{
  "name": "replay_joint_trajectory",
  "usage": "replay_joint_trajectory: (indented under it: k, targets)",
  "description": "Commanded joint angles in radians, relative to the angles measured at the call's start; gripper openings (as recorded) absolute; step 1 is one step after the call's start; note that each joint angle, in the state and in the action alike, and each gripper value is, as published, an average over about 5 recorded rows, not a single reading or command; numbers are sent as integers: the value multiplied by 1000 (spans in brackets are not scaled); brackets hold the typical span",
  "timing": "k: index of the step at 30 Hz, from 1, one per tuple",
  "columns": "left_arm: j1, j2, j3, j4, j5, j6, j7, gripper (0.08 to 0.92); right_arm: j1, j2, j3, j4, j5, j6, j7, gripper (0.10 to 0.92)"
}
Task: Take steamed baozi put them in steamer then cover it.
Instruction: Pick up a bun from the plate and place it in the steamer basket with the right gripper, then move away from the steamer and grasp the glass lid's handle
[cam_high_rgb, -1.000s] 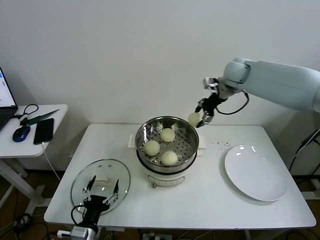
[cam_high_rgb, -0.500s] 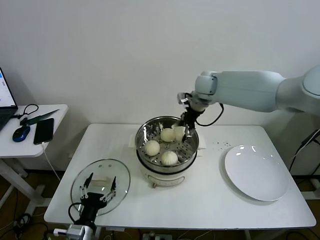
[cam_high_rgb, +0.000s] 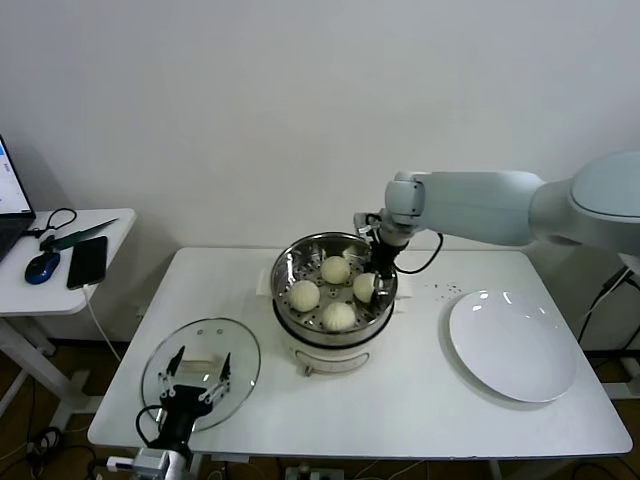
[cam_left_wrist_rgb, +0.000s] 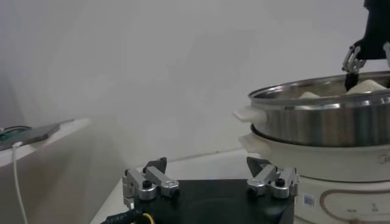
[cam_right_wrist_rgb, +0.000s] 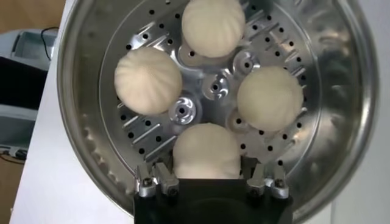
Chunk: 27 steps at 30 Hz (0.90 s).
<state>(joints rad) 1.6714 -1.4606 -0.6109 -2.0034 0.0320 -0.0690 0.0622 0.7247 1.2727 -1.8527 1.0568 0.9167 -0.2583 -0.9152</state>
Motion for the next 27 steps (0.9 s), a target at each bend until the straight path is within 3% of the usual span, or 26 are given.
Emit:
replay_joint_trajectory:
  k: [1, 5, 10, 16, 21, 27]
  targets:
    - [0, -4, 1, 0, 3, -1, -3, 823, -23, 4, 22, -16, -31, -8, -1, 750]
    - [0, -5, 2, -2, 7, 0, -4, 823, 8, -13, 29, -14, -25, -3, -44, 813]
    - [4, -4, -6, -1, 9, -1, -4, 823, 63, -43, 31, -36, -39, 31, -150, 822]
    - [13, -2, -11, 0, 8, -3, -6, 823, 110, -137, 78, -7, 25, 42, -141, 823]
    - [9, -3, -9, -8, 20, 2, -12, 823, 128, -254, 123, 26, 100, 150, 2, 823]
    - [2, -11, -17, -9, 23, -12, -19, 823, 92, -476, 188, 189, 147, 307, 268, 823]
